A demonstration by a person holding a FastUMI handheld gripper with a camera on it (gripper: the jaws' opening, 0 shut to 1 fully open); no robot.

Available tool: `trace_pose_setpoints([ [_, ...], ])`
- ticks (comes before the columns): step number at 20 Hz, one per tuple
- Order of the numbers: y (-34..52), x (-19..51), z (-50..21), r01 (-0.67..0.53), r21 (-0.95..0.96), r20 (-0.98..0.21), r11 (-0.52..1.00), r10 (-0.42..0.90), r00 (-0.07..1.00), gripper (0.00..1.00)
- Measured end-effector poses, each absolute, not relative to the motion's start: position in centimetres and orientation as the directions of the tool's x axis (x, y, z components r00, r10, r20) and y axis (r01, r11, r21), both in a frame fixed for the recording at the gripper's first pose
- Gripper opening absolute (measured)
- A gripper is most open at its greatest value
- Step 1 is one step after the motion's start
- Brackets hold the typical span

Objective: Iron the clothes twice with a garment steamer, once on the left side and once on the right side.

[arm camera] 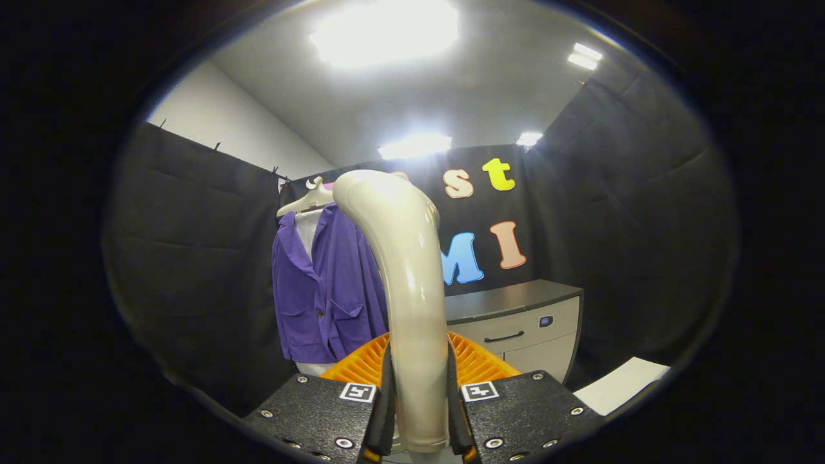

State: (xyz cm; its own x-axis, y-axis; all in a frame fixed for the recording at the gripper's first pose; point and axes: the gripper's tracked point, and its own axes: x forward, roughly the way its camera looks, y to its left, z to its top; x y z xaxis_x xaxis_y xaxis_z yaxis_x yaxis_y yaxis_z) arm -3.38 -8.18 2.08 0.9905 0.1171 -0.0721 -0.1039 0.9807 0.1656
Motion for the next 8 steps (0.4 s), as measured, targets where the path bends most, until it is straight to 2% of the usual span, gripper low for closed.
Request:
trace_pose_setpoints([
  [8, -7.69, -3.52, 1.61, -0.100, 0.174, -0.091, 0.980, 0.117, 0.989, 0.33],
])
